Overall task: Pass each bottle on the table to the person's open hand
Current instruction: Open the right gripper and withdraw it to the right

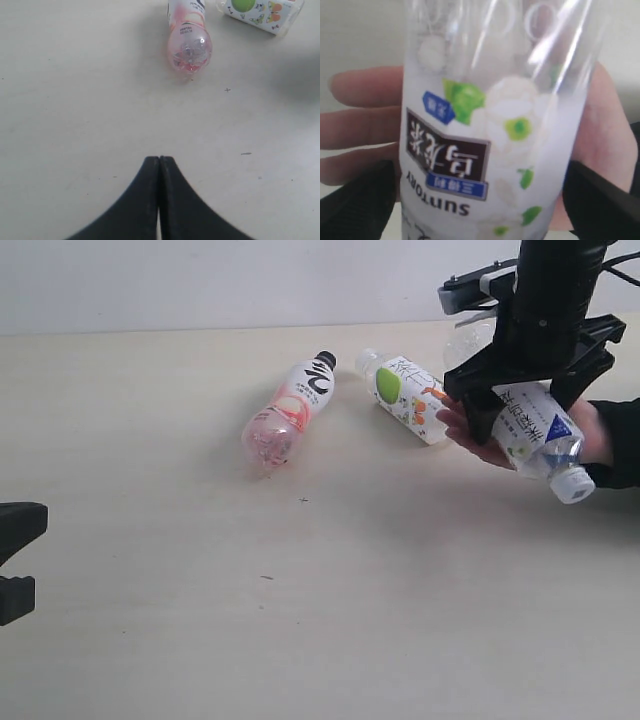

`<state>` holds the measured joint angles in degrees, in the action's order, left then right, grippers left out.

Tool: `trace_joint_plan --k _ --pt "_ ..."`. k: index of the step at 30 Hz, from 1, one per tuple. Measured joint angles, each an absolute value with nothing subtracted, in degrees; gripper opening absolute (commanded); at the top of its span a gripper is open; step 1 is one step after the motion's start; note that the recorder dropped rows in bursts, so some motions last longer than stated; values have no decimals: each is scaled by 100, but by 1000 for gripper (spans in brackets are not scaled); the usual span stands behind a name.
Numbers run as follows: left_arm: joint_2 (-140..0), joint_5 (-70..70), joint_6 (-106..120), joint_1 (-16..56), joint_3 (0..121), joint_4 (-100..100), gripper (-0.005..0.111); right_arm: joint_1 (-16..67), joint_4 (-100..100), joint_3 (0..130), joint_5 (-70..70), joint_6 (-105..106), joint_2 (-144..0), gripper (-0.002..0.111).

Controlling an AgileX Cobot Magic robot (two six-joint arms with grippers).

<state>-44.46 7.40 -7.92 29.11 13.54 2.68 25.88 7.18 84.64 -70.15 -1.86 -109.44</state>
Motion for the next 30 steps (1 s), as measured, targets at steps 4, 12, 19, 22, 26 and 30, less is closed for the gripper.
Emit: trace_joint_plan --k 4,12,19,22,26,30 --pt "-4446 740 -792 2911 1354 268 0 2588 718 8464 -7015 -186 -10713 86" --pt "-4446 740 -792 2911 1354 268 0 2588 717 8464 -6944 -218 -9605 67" --pt "-4446 740 -792 2911 1354 268 0 2588 -409 7782 -5628 59 -8188 3" --pt "-4446 740 -792 2911 1354 268 0 2598 -1166 6886 -4634 567 -7460 0" --pt "-4446 740 -792 2911 1354 268 0 2598 -1643 5498 -3222 967 -6448 0" --pt "-4446 740 -792 2911 1354 268 0 2598 -1723 4401 -2367 1276 -5430 0"
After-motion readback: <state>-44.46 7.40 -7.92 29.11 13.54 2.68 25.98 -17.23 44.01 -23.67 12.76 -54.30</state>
